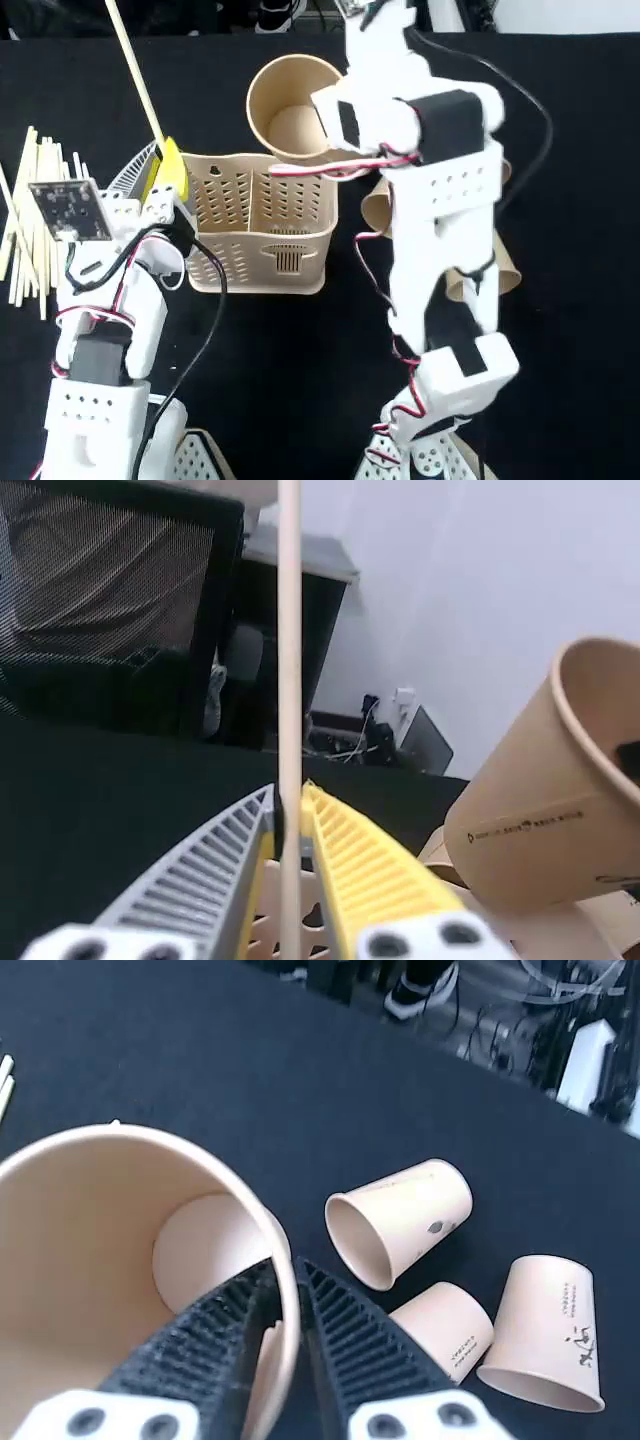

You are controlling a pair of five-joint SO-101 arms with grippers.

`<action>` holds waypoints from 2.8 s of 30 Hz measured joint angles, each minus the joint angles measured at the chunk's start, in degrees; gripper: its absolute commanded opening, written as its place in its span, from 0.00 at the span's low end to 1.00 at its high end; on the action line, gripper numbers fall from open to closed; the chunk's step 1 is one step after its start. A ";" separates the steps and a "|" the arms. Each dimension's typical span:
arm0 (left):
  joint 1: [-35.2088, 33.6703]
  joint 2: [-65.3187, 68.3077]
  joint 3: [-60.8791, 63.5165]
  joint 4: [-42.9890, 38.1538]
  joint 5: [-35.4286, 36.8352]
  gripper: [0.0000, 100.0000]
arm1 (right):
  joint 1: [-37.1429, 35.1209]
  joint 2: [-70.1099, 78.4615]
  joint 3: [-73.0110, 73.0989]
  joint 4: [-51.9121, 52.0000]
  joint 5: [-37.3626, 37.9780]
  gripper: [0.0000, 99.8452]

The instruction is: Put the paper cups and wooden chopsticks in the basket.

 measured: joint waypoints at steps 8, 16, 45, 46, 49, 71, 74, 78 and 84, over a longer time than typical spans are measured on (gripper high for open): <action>2.64 3.78 4.57 -0.26 -0.09 0.03 | 0.00 3.43 2.55 0.00 -1.67 0.01; 4.57 3.69 2.37 8.70 -0.18 0.03 | -0.26 4.13 6.33 0.00 -1.76 0.01; 4.57 -13.45 12.40 5.63 -0.09 0.03 | -4.31 -12.04 22.77 0.00 4.84 0.01; 4.57 -12.92 12.48 4.66 -0.09 0.03 | -4.48 -12.04 22.86 0.00 4.84 0.01; 3.87 -11.25 12.48 2.64 -0.09 0.03 | -4.66 -12.04 24.18 0.00 4.92 0.01; 3.34 -4.48 5.54 11.52 -0.44 0.22 | -6.95 -8.26 30.24 0.00 8.26 0.30; 3.34 -5.19 5.45 12.13 -0.44 0.22 | -8.62 -3.43 26.99 0.00 8.88 0.33; 3.25 -6.42 5.45 12.48 -0.44 0.22 | -8.62 1.76 19.52 0.09 8.97 0.33; 0.35 -12.48 -2.11 21.80 0.09 0.22 | -8.44 -0.18 15.12 0.18 8.88 0.33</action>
